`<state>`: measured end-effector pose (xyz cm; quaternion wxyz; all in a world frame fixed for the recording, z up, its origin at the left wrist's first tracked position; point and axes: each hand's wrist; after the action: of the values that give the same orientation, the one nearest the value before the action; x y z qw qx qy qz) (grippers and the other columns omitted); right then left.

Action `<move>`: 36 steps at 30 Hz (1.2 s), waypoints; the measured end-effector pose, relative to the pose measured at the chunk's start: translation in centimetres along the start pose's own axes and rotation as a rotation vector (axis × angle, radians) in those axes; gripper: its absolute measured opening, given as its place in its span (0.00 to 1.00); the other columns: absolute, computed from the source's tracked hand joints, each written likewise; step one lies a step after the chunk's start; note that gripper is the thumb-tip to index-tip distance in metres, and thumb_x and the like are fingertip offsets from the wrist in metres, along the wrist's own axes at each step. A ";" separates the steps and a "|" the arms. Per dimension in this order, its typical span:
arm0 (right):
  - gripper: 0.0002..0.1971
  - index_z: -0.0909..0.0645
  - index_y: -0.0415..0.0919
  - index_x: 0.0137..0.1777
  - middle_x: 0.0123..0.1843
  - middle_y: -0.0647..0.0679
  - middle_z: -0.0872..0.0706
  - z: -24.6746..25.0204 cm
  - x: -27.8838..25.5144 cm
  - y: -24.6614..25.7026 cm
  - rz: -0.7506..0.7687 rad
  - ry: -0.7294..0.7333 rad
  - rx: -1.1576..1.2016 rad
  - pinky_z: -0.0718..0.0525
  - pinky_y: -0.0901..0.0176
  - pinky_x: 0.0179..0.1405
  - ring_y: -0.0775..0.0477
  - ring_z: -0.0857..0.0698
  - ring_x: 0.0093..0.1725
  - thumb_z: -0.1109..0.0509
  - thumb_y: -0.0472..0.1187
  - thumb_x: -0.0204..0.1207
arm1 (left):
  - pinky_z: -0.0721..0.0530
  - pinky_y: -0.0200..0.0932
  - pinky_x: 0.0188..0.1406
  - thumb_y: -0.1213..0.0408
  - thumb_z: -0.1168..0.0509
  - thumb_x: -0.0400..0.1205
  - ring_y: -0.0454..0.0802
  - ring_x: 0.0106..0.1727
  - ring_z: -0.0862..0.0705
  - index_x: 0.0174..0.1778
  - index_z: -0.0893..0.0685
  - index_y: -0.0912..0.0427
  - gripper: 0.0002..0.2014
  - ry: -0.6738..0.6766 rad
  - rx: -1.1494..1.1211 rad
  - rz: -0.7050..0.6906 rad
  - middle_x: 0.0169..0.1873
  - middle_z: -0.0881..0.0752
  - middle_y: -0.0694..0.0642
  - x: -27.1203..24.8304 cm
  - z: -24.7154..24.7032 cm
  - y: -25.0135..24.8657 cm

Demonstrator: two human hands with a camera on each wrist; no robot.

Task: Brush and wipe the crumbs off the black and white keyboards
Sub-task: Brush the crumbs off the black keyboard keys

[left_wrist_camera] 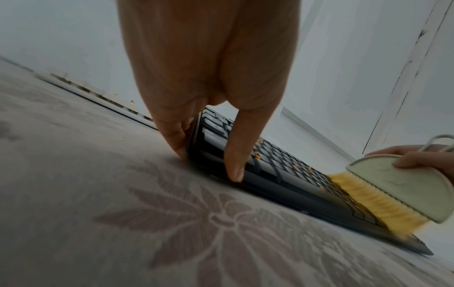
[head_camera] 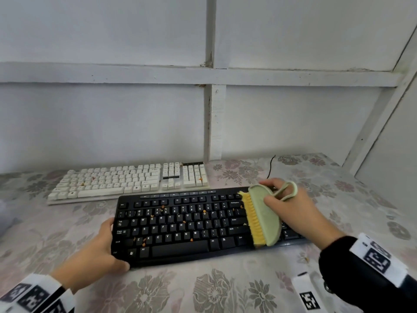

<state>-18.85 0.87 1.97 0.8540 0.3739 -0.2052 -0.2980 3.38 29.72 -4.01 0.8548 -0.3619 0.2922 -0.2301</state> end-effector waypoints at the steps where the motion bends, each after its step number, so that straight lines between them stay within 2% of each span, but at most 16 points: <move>1: 0.15 0.18 0.57 0.53 0.47 0.54 0.13 0.1 -0.5 -0.1 -0.007 0.034 -0.026 0.15 0.57 0.44 0.51 0.14 0.46 0.34 0.35 0.74 | 0.23 0.38 0.38 0.80 0.28 0.67 0.49 0.49 0.18 0.77 0.47 0.52 0.48 0.001 0.004 0.002 0.50 0.18 0.54 0.0 0.0 0.0; 3: 0.14 0.16 0.53 0.53 0.48 0.55 0.13 0.6 -1.0 -0.1 -0.009 0.071 -0.039 0.14 0.51 0.48 0.51 0.14 0.47 0.34 0.35 0.74 | 0.23 0.37 0.38 0.80 0.27 0.67 0.48 0.49 0.18 0.77 0.48 0.52 0.48 0.003 0.000 0.000 0.50 0.18 0.54 -0.1 -0.1 -0.2; 5: 0.13 0.15 0.50 0.54 0.48 0.52 0.12 1.2 -0.6 0.0 0.013 0.014 0.009 0.14 0.51 0.46 0.50 0.14 0.47 0.34 0.34 0.75 | 0.23 0.37 0.38 0.80 0.27 0.68 0.48 0.49 0.19 0.77 0.48 0.52 0.48 0.004 0.002 -0.004 0.50 0.19 0.53 -0.2 0.0 -0.3; 8: 0.15 0.18 0.53 0.57 0.49 0.50 0.12 1.4 0.6 0.1 0.022 -0.105 0.116 0.18 0.64 0.36 0.52 0.14 0.44 0.35 0.34 0.76 | 0.23 0.38 0.40 0.80 0.27 0.67 0.47 0.50 0.19 0.77 0.47 0.52 0.48 0.011 -0.013 -0.003 0.52 0.19 0.52 -0.3 0.0 -0.4; 10: 0.15 0.19 0.54 0.57 0.48 0.52 0.13 0.9 0.7 0.0 0.023 -0.099 0.131 0.22 0.75 0.29 0.56 0.15 0.41 0.35 0.34 0.77 | 0.23 0.38 0.40 0.81 0.28 0.67 0.47 0.50 0.19 0.77 0.48 0.52 0.48 0.013 -0.015 0.001 0.52 0.20 0.52 -0.4 0.0 -0.4; 11: 0.15 0.19 0.55 0.56 0.48 0.53 0.13 0.6 0.5 -0.1 0.020 -0.072 0.123 0.22 0.76 0.28 0.56 0.15 0.41 0.35 0.34 0.76 | 0.23 0.38 0.39 0.81 0.28 0.68 0.47 0.50 0.19 0.77 0.48 0.52 0.48 0.015 -0.013 0.003 0.52 0.20 0.52 -0.4 0.0 -0.5; 13: 0.15 0.19 0.57 0.54 0.47 0.56 0.14 0.1 -0.5 -0.3 0.014 -0.001 0.049 0.19 0.72 0.32 0.53 0.15 0.43 0.34 0.34 0.76 | 0.24 0.37 0.39 0.81 0.28 0.68 0.46 0.50 0.20 0.77 0.48 0.52 0.47 0.021 -0.008 0.001 0.52 0.20 0.51 -0.4 0.0 -0.5; 15: 0.15 0.17 0.57 0.52 0.45 0.53 0.13 0.1 -1.6 -0.4 -0.006 0.068 -0.016 0.16 0.59 0.38 0.47 0.14 0.43 0.34 0.35 0.74 | 0.24 0.36 0.39 0.81 0.28 0.69 0.45 0.50 0.20 0.77 0.48 0.52 0.47 0.023 0.003 -0.003 0.52 0.20 0.51 -0.4 0.0 -0.5; 17: 0.15 0.16 0.55 0.52 0.44 0.51 0.12 0.6 -2.0 -0.2 -0.012 0.095 0.015 0.14 0.55 0.39 0.45 0.13 0.42 0.34 0.34 0.74 | 0.24 0.37 0.39 0.80 0.28 0.69 0.45 0.50 0.20 0.77 0.48 0.52 0.47 0.015 0.003 -0.003 0.52 0.20 0.50 -0.4 0.0 -0.5; 20: 0.14 0.16 0.53 0.53 0.46 0.54 0.12 1.4 -1.1 0.3 0.046 -0.014 0.055 0.17 0.67 0.37 0.51 0.14 0.43 0.34 0.33 0.75 | 0.24 0.38 0.38 0.80 0.28 0.68 0.46 0.49 0.19 0.77 0.48 0.52 0.47 0.002 0.015 -0.008 0.51 0.20 0.51 -0.4 0.0 -0.4; 22: 0.14 0.17 0.53 0.56 0.46 0.52 0.12 1.5 -0.1 0.5 0.044 -0.089 0.090 0.20 0.69 0.32 0.52 0.15 0.41 0.34 0.34 0.76 | 0.24 0.37 0.38 0.80 0.28 0.68 0.45 0.49 0.19 0.77 0.47 0.52 0.48 -0.002 0.020 -0.012 0.51 0.20 0.50 -0.4 0.0 -0.4; 25: 0.15 0.20 0.56 0.57 0.48 0.51 0.13 0.7 0.0 0.4 0.034 -0.064 0.091 0.22 0.74 0.28 0.53 0.15 0.40 0.35 0.35 0.77 | 0.25 0.36 0.38 0.80 0.28 0.68 0.43 0.49 0.20 0.77 0.47 0.52 0.48 -0.002 0.025 -0.017 0.51 0.21 0.48 -0.4 0.0 -0.3; 27: 0.15 0.19 0.58 0.54 0.48 0.54 0.14 0.3 -0.9 0.1 0.025 0.004 0.041 0.19 0.70 0.32 0.49 0.14 0.43 0.35 0.35 0.76 | 0.25 0.35 0.38 0.80 0.28 0.68 0.43 0.49 0.21 0.77 0.47 0.53 0.48 -0.005 0.029 -0.013 0.50 0.20 0.48 -0.3 0.0 -0.3; 30: 0.15 0.18 0.58 0.53 0.46 0.51 0.13 0.4 -3.0 0.0 -0.007 0.133 -0.037 0.14 0.54 0.38 0.42 0.14 0.44 0.35 0.36 0.75 | 0.25 0.36 0.38 0.80 0.27 0.67 0.44 0.49 0.20 0.77 0.47 0.53 0.48 -0.004 0.022 -0.017 0.50 0.20 0.49 -0.1 -0.1 -0.2; 32: 0.16 0.16 0.58 0.51 0.46 0.51 0.12 1.1 -3.7 0.3 0.010 0.140 -0.020 0.13 0.49 0.42 0.43 0.14 0.44 0.34 0.35 0.75 | 0.24 0.36 0.39 0.80 0.27 0.67 0.44 0.49 0.20 0.77 0.47 0.53 0.48 -0.003 0.013 -0.015 0.50 0.21 0.49 0.0 -0.1 0.0; 36: 0.15 0.16 0.54 0.54 0.47 0.54 0.12 2.3 -2.2 1.1 0.058 -0.004 0.066 0.17 0.67 0.35 0.53 0.13 0.43 0.34 0.33 0.75 | 0.24 0.38 0.40 0.80 0.27 0.67 0.45 0.49 0.20 0.78 0.48 0.53 0.49 -0.003 0.013 -0.018 0.51 0.20 0.49 0.2 0.0 0.2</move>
<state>-21.43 1.75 4.00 0.8491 0.3952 -0.2272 -0.2670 3.54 29.74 -4.27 0.8554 -0.3593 0.2864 -0.2390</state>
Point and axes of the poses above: each hand's wrist, its own x-axis towards the middle knuckle, its own z-axis out of the back of the hand, y = z × x
